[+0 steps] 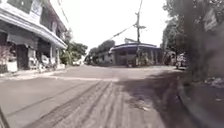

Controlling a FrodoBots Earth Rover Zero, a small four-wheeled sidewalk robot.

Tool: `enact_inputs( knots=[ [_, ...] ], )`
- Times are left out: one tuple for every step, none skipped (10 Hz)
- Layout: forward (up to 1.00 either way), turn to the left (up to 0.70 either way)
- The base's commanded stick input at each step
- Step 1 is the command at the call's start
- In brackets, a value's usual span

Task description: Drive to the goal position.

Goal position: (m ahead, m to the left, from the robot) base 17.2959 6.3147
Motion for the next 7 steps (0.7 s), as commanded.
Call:
enact_inputs(
  knots=[
    [0.70, 0.00],
    [0.70, 0.00],
    [0.70, 0.00],
    [0.70, 0.00],
    [0.70, 0.00],
    [0.70, 0.00],
    [0.70, 0.00]
  ],
)
